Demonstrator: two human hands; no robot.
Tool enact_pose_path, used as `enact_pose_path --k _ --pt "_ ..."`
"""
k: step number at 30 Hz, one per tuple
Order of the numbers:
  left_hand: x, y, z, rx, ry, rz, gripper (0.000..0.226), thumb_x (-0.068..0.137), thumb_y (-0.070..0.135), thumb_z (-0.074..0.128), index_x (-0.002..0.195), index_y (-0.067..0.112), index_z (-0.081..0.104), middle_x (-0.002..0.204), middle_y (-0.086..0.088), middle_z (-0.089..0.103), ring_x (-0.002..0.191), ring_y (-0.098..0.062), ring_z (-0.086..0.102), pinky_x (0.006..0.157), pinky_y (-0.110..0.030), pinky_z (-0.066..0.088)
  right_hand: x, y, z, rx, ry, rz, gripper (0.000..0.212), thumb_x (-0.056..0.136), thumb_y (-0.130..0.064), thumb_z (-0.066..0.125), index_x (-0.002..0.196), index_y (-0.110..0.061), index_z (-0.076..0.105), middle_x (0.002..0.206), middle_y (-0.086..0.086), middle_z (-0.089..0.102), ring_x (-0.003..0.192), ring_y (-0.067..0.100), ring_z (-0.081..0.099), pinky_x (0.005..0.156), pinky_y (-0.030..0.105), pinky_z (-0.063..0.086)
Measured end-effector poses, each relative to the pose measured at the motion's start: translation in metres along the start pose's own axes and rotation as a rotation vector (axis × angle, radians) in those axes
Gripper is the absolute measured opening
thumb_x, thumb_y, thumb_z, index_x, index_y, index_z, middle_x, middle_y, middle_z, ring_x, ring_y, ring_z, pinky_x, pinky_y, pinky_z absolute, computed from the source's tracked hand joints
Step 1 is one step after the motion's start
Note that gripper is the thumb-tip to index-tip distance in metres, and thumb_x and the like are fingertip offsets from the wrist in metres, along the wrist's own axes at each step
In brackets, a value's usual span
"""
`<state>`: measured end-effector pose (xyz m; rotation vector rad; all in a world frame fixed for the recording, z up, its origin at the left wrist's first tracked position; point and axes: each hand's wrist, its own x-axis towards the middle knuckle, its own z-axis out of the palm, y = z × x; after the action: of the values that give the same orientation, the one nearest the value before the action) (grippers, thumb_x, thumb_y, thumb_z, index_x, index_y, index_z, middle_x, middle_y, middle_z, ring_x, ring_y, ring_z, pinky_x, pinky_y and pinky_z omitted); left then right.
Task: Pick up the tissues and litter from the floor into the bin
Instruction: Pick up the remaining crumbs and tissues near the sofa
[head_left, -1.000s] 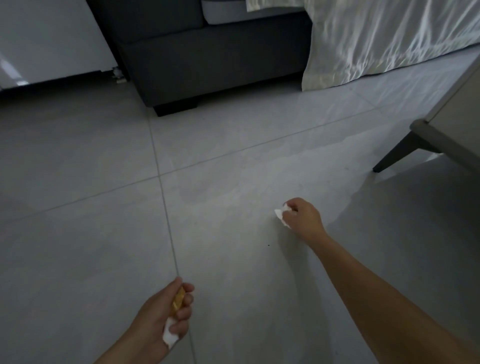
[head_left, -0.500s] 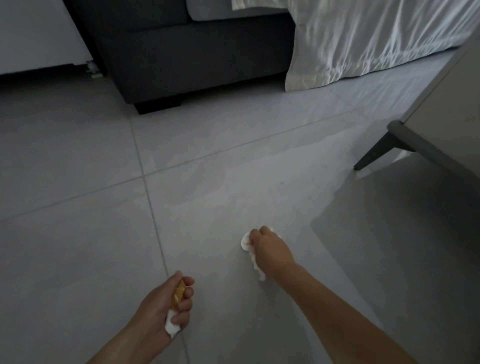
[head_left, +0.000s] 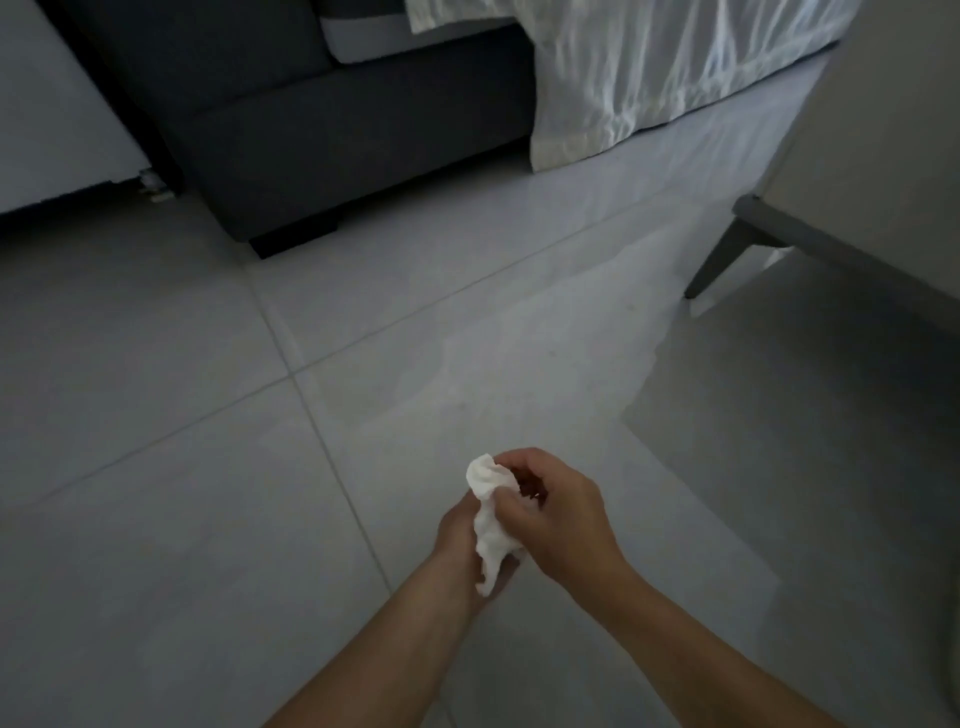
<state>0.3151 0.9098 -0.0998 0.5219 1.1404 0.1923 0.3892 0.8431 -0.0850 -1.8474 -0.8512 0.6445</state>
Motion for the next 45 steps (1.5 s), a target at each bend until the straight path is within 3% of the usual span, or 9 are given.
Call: enact_pose_path --k 5,9,13,17,26,33,38,42,45 --pt "0.006 -0.017 0.063 -0.226 -0.269 -0.226 0.067 0.089 0.053 0.037 0.056 0.003 0.069 0.057 -0.012 0.069 0.053 -0.024 0.070 0.063 -0.029 0.053 -0.015 0.016 -0.052 -0.610 0.063 0.033 0.013 0.081 -0.030 0.058 0.089 -0.023 0.065 0.085 -0.001 0.065 0.082 0.019 0.058 0.067 0.027 0.036" --pt "0.005 -0.042 0.088 -0.128 -0.398 -0.273 0.054 0.087 0.047 0.044 0.064 0.006 0.070 0.061 -0.010 0.069 0.058 -0.022 0.071 0.057 -0.025 0.056 -0.033 0.022 -0.082 -0.892 0.119 -0.114 0.014 0.066 -0.026 0.058 0.072 -0.020 0.069 0.073 0.000 0.065 0.072 0.024 0.059 0.065 0.033 0.043" --pt "0.005 -0.057 0.107 -0.016 -0.395 -0.222 0.053 0.095 0.034 0.040 0.057 0.008 0.067 0.048 -0.007 0.064 0.045 -0.015 0.065 0.041 -0.016 0.049 -0.049 0.015 -0.113 -0.875 -0.222 -0.153 0.027 0.079 -0.024 0.053 0.099 -0.011 0.067 0.108 0.010 0.063 0.101 0.032 0.052 0.082 0.043 0.046" --pt "-0.005 -0.039 0.132 0.069 -0.419 -0.143 0.036 0.097 0.039 0.032 0.069 0.020 0.045 0.040 0.002 0.046 0.029 -0.008 0.039 0.029 -0.008 0.028 -0.072 -0.016 -0.183 -0.842 -0.206 -0.175 0.031 0.088 -0.034 0.053 0.116 -0.023 0.060 0.122 0.004 0.059 0.107 0.027 0.059 0.087 0.038 0.050" --pt "-0.037 -0.022 0.172 0.289 -0.427 0.104 0.042 0.094 0.053 0.030 0.067 0.021 0.034 0.031 0.008 0.033 0.023 -0.002 0.018 0.027 -0.008 0.012 -0.150 -0.037 -0.375 -1.153 0.054 -0.174 0.033 0.089 -0.050 0.043 0.105 -0.028 0.062 0.100 0.001 0.063 0.077 0.016 0.059 0.069 0.026 0.043" --pt "-0.097 -0.042 0.240 0.513 -0.510 0.248 0.044 0.091 0.058 0.032 0.065 0.024 0.040 0.034 0.009 0.035 0.027 -0.004 0.021 0.031 -0.008 0.017 -0.204 -0.041 -0.440 -0.943 0.337 -0.211 0.030 0.090 -0.051 0.047 0.098 -0.028 0.064 0.077 -0.005 0.057 0.062 0.012 0.057 0.069 0.003 0.043" --pt "-0.159 -0.087 0.310 0.701 -0.666 0.406 0.046 0.089 0.061 0.032 0.068 0.022 0.045 0.042 0.004 0.042 0.029 -0.007 0.029 0.035 -0.009 0.023 -0.260 -0.016 -0.485 -0.837 0.463 0.013 0.042 0.083 -0.059 0.041 0.072 -0.027 0.065 0.060 -0.008 0.065 0.068 0.005 0.064 0.068 0.003 0.044" --pt "-0.194 -0.132 0.362 0.730 -0.784 0.634 0.047 0.090 0.056 0.034 0.067 0.021 0.055 0.041 0.007 0.049 0.030 -0.005 0.043 0.033 -0.011 0.032 -0.278 0.012 -0.485 -0.822 0.439 0.110 0.043 0.081 -0.045 0.046 0.064 -0.014 0.069 0.055 0.006 0.066 0.049 0.015 0.060 0.056 0.032 0.054" --pt "-0.210 -0.173 0.387 0.927 -0.993 0.897 0.042 0.094 0.046 0.034 0.071 0.020 0.056 0.045 0.009 0.052 0.039 -0.003 0.050 0.037 -0.016 0.037 -0.278 0.019 -0.476 -0.777 0.466 0.070 0.036 0.083 -0.039 0.046 0.071 -0.014 0.068 0.055 0.003 0.063 0.048 0.010 0.057 0.047 0.023 0.045"
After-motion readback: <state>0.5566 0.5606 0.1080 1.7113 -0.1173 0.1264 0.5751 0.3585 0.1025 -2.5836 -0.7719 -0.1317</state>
